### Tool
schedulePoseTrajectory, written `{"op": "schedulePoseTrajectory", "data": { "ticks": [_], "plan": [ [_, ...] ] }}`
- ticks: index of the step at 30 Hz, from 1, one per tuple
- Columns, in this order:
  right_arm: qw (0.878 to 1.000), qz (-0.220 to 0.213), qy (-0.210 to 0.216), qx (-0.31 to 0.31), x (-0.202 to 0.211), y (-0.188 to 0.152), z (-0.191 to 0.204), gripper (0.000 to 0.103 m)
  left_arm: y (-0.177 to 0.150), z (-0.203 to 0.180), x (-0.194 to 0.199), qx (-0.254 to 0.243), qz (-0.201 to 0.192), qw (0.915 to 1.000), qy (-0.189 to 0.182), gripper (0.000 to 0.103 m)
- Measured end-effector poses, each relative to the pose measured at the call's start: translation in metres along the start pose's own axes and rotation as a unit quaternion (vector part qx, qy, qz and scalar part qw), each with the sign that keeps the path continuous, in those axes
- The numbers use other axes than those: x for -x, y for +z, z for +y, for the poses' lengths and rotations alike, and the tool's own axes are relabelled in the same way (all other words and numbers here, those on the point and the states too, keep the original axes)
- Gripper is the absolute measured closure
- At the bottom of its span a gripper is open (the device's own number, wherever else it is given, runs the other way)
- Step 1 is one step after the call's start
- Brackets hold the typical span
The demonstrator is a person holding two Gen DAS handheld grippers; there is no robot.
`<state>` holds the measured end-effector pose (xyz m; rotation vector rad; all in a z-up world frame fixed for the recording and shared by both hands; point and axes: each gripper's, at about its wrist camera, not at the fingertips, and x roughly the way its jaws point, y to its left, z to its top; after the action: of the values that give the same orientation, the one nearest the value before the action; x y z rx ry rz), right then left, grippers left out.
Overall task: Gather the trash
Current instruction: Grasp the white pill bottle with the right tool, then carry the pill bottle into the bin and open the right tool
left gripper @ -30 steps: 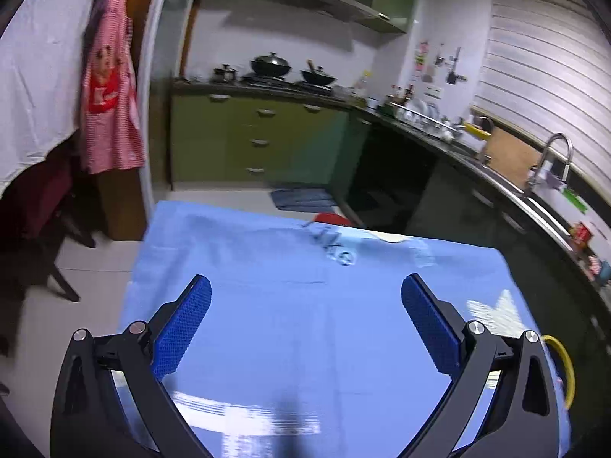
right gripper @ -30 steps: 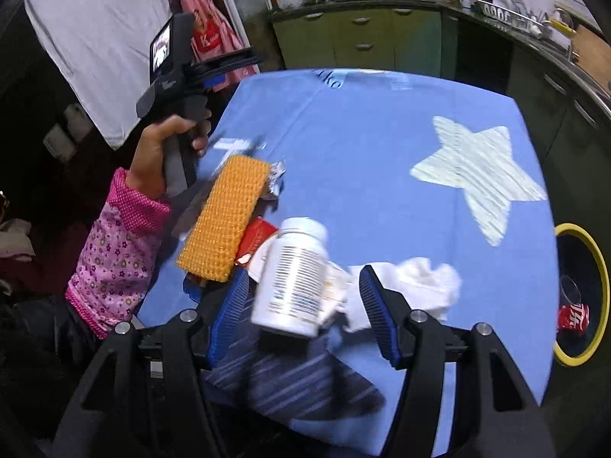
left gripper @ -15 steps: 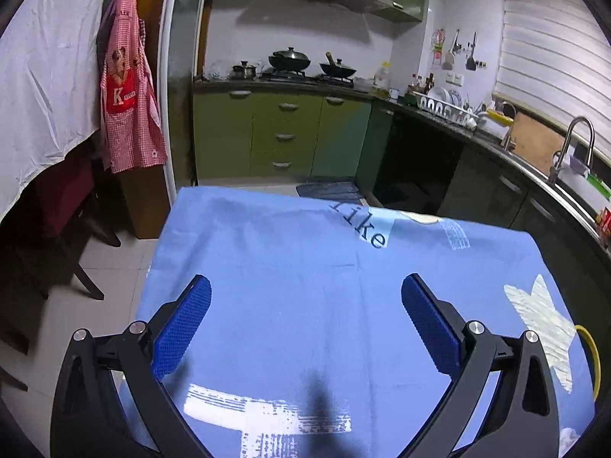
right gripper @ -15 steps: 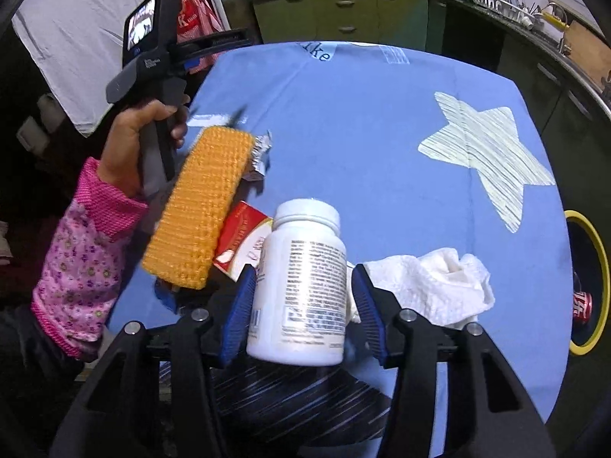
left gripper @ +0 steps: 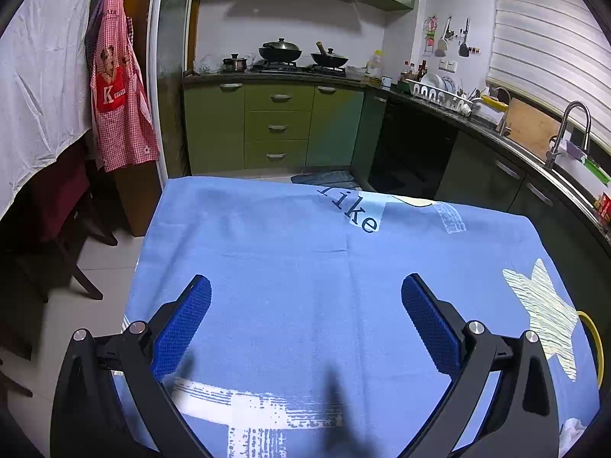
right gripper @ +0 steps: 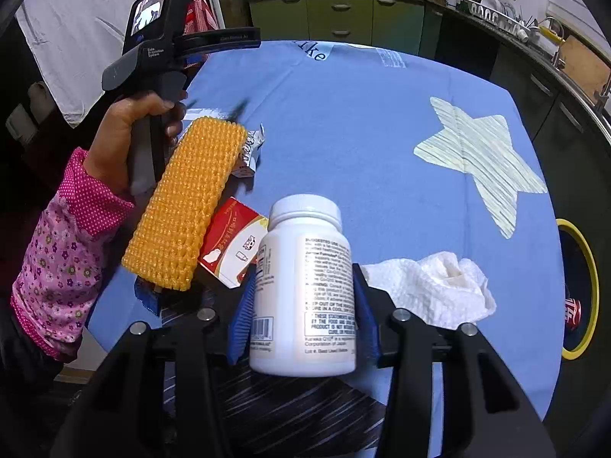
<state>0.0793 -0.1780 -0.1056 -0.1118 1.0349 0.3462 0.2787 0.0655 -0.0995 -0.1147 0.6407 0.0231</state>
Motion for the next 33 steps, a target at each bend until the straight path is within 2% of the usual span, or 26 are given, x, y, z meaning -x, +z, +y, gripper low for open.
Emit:
{"op": "schedulePoseTrajectory", "data": {
  "ticks": [12, 17, 21, 24, 29, 33],
  "plan": [
    [0.999, -0.025, 0.026, -0.012, 0.025, 0.004, -0.009, 0.058, -0.005, -0.009, -0.001, -0.017, 0.008, 0.9998, -0.001, 0.005],
    [0.997, -0.06, 0.013, -0.042, 0.057, 0.01, -0.043, 0.058, -0.005, -0.008, -0.003, -0.017, 0.01, 0.9998, 0.0, 0.005],
    [0.99, -0.086, -0.045, -0.098, 0.084, 0.011, -0.107, 0.058, -0.005, -0.009, -0.004, -0.017, 0.012, 0.9998, 0.002, 0.005],
    [0.978, -0.084, -0.111, -0.153, 0.093, 0.006, -0.174, 0.058, -0.007, -0.011, -0.006, -0.022, 0.015, 0.9997, 0.005, 0.005],
    [0.955, -0.035, -0.167, -0.241, 0.068, -0.009, -0.284, 0.058, -0.008, -0.012, -0.007, -0.025, 0.016, 0.9995, 0.007, 0.005],
    [0.945, 0.009, -0.181, -0.272, 0.031, -0.015, -0.336, 0.058, -0.009, -0.012, -0.009, -0.026, 0.019, 0.9994, 0.007, 0.005]
  ]
}}
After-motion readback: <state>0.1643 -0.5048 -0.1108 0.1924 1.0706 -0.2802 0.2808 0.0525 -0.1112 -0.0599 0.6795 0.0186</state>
